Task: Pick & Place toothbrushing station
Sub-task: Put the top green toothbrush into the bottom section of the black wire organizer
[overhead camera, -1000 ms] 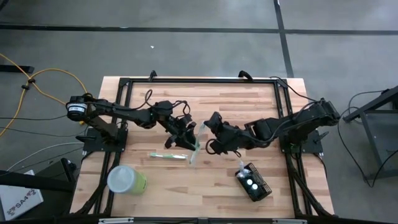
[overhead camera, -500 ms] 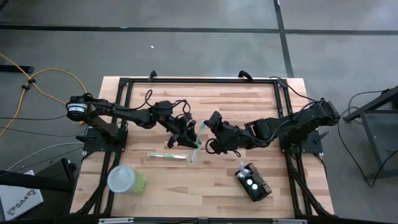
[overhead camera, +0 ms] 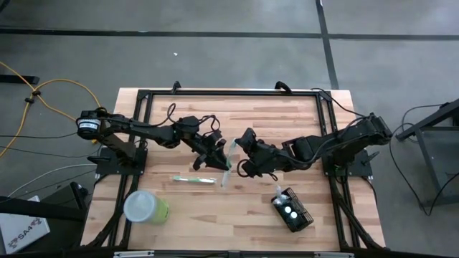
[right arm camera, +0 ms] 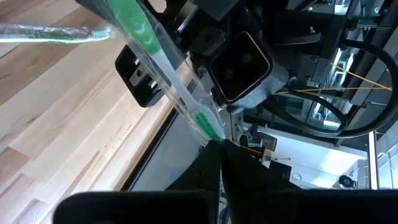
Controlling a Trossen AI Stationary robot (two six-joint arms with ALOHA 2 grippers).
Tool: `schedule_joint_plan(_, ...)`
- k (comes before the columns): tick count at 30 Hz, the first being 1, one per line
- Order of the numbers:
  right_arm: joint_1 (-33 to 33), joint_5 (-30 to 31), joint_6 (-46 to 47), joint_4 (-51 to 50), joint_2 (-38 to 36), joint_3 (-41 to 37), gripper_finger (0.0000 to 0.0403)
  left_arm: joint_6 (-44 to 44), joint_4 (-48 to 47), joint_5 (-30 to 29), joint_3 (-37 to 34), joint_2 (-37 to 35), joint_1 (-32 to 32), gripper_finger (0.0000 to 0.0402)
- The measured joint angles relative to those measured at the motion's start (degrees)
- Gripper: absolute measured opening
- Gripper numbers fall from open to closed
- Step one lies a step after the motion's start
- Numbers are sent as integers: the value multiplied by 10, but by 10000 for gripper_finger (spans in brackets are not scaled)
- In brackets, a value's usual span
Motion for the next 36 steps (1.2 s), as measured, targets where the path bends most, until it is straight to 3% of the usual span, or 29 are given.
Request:
schedule_joint_plan(8,0,-1,0,5,-1,1,3,-6,-5,-1,0,0,0,24)
schedule_joint_plan(31,0,-22,29,0,-1,1,3,-4,-2,3,0,0,0,18)
schedule_joint_plan(36,0,-44,32,0,-1,1,20,-4,-2,4,0,0,0,18)
